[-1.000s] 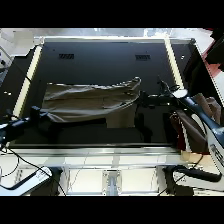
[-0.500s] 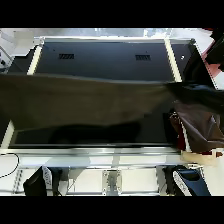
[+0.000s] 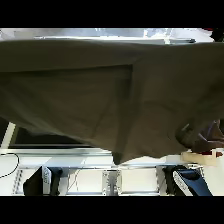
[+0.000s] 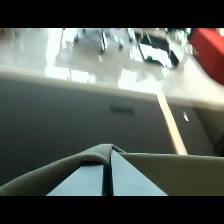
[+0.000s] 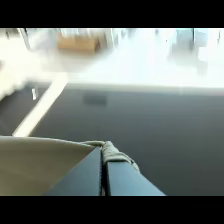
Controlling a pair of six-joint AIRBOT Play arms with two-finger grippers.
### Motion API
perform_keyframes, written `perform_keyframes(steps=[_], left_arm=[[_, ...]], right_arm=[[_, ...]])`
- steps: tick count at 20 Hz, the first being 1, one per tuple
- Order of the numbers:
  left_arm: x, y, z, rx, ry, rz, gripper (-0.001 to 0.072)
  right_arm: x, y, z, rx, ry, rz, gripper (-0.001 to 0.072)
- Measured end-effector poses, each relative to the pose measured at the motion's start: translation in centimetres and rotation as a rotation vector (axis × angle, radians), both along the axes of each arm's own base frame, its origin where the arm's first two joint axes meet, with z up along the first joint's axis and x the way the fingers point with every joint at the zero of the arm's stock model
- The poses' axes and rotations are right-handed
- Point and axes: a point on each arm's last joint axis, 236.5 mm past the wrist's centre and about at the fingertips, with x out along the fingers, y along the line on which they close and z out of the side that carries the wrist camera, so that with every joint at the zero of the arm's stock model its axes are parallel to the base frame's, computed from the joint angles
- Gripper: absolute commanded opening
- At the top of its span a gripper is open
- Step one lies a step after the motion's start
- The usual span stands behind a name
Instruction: Fold the shirts.
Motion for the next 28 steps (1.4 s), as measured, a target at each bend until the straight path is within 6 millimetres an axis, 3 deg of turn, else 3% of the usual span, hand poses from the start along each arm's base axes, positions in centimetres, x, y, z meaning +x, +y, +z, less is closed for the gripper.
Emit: perform_keyframes(steps=[3,6,9,11,13,15,17,19,24,28], left_arm=[[2.5,2.1,-6.5,-0.108,0.206,-0.034,0.0005],[6.2,2.9,-15.5,-0.178,0.433,-0.075,0.0006],[10.9,2.4,-24.9,-0.148,0.617,-0.092,0.0006],[14.7,1.8,-30.5,-0.136,0.681,-0.065,0.0006],[18.6,1.7,-35.0,-0.155,0.697,0.002,0.0006],[22.1,1.9,-38.1,-0.166,0.688,0.055,0.0006],[24.7,2.1,-40.0,-0.168,0.673,0.083,0.0006],[27.0,2.4,-40.0,-0.167,0.633,0.103,0.0006],[31.6,3.6,-35.4,-0.15,0.477,0.131,0.0006],[32.1,3.3,-34.3,-0.141,0.469,0.114,0.0006]], right_arm=[[8.0,0.3,-7.7,-0.035,0.24,0.023,0.0011],[14.3,0.5,-16.7,-0.054,0.464,0.047,0.0011],[19.0,0.8,-25.0,-0.044,0.62,0.064,0.0011],[21.6,1.2,-29.5,-0.016,0.674,0.064,0.0011],[23.9,1.4,-33.2,0.022,0.698,0.053,0.0011],[25.7,1.5,-35.8,0.05,0.701,0.034,0.0011],[27.4,1.3,-37.6,0.071,0.683,0.009,0.0011],[28.6,1.0,-38.2,0.083,0.653,-0.012,0.001],[31.4,0.7,-35.4,0.087,0.537,-0.026,0.0011],[31.7,1.1,-33.8,0.087,0.52,-0.008,0.0011]])
